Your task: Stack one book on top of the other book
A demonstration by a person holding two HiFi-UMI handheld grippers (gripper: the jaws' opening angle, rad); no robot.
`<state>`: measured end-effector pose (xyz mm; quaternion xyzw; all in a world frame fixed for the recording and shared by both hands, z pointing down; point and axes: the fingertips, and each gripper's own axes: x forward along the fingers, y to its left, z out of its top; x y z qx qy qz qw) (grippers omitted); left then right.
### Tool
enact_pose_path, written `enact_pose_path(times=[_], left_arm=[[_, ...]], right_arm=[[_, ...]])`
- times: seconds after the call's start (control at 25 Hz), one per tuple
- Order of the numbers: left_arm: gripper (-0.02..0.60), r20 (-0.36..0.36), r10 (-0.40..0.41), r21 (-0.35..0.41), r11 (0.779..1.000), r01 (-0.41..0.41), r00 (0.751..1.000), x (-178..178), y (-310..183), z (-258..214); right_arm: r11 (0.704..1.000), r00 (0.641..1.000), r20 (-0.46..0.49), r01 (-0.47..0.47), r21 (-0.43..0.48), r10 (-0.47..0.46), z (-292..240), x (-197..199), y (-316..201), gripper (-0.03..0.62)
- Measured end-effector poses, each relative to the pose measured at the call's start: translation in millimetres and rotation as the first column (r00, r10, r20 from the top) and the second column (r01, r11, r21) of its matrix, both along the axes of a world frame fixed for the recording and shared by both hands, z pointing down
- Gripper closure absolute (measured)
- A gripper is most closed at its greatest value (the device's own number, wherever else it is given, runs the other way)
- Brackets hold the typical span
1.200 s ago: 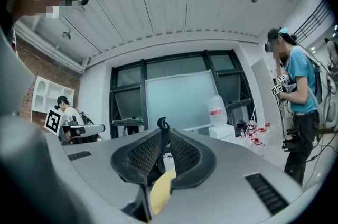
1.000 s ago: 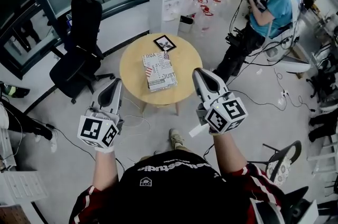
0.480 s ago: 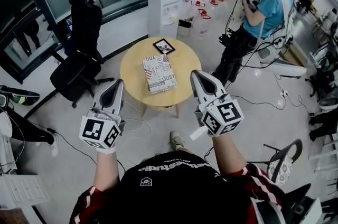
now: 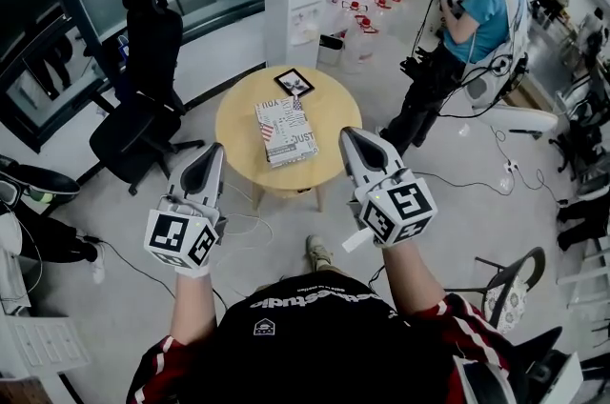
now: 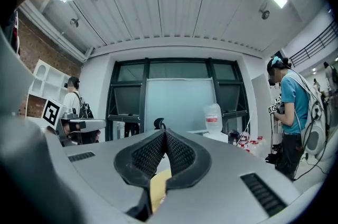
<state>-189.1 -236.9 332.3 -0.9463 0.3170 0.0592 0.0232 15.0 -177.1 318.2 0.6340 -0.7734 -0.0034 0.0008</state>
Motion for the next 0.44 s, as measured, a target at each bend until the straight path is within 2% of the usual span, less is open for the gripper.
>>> enact_pose_path(times=[0.44], left_arm=[[0.565, -0.01, 0.007, -0.005, 1.0, -0.007, 1.0, 0.7, -0.8, 1.3]], right_arm=[[1.0, 1.0, -0.001, -0.011, -0.017, 0.011, 3.6, -0.4, 2.2, 0.566]])
